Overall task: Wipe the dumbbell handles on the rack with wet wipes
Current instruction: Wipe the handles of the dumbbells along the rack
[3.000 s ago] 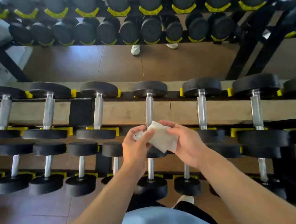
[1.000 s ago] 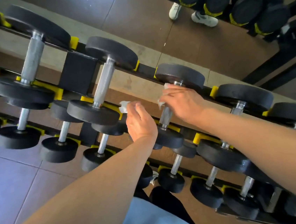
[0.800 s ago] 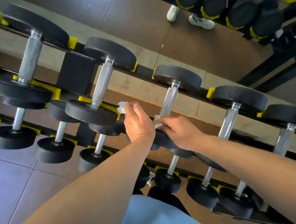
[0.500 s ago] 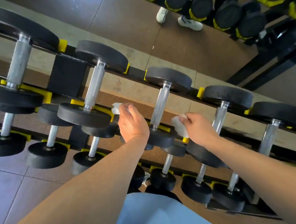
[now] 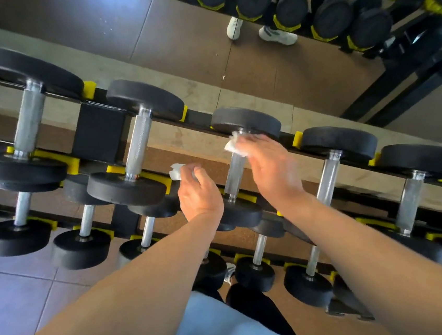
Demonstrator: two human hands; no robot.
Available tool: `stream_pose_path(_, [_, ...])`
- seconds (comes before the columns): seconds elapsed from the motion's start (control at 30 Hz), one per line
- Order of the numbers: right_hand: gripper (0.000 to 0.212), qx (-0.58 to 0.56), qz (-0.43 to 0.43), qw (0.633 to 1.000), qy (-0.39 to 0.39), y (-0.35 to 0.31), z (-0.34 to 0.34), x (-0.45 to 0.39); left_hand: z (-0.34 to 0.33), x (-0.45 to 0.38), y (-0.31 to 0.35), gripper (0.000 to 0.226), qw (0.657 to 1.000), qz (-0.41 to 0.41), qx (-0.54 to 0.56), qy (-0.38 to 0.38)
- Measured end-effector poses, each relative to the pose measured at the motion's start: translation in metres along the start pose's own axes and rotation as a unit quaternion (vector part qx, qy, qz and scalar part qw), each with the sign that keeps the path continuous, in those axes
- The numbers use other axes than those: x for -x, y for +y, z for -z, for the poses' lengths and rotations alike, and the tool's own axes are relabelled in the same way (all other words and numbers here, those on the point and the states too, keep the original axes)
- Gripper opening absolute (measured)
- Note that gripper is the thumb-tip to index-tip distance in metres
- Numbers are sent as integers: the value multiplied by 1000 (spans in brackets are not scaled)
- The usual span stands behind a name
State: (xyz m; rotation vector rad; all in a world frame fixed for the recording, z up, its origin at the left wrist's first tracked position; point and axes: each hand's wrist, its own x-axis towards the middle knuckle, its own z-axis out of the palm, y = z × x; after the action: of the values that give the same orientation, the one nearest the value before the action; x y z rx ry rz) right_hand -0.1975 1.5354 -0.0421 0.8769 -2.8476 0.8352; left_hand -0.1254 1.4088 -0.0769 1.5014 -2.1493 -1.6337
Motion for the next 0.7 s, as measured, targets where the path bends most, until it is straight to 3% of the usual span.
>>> stream_pose_path(0.07, [39, 89, 102, 989, -60, 29, -17, -14, 0, 0, 1, 34, 1000, -3, -13, -5])
stream_pose_path(0.17, [38, 85, 117, 980, -134, 39, -21, -14, -1, -1, 4, 35, 1000, -5, -27, -8])
stream_pose_path(0.3, [26, 4, 116, 936, -332, 17, -13, 16, -2, -1, 3, 36, 999, -1, -34, -4])
stream_pose_path(0.37, [22, -88, 66, 944, -312, 5, -7, 13, -2, -1, 3, 36, 1000, -1, -31, -2])
stream_pose_path(0.4, [24, -121, 57, 959, -249, 4, -5, 6, -2, -1, 3, 36, 1000, 0, -31, 0])
stream_pose_path(0.5, [32, -49, 169, 983, -53, 9, -5, -28, -2, 0, 5, 37, 999, 9, -32, 9])
stream_pose_path(0.6, [41, 165, 334, 922, -106, 34, -18, -44, -2, 0, 6, 36, 999, 14, -25, 18])
stream_pose_path(0.63, [42, 187, 333, 915, -133, 43, -20, -42, -2, 1, 6, 36, 999, 16, -23, 18])
stream_pose_path(0.7, [38, 145, 279, 933, -175, 47, -20, -25, -3, 1, 6, 36, 999, 17, -24, 18])
